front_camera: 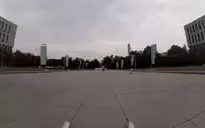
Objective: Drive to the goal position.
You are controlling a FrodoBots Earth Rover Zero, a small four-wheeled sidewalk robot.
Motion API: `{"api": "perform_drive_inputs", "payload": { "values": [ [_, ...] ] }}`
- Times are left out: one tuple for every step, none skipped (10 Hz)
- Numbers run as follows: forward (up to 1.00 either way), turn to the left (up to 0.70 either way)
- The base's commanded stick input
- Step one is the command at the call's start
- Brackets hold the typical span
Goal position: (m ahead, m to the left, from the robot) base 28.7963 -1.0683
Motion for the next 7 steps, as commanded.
{"api": "perform_drive_inputs", "payload": {
  "values": [
    [0.6, 0.0],
    [0.6, 0.0],
    [0.6, 0.0],
    [0.6, 0.0],
    [0.6, 0.0],
    [0.6, 0.0],
    [0.6, 0.0]
  ]
}}
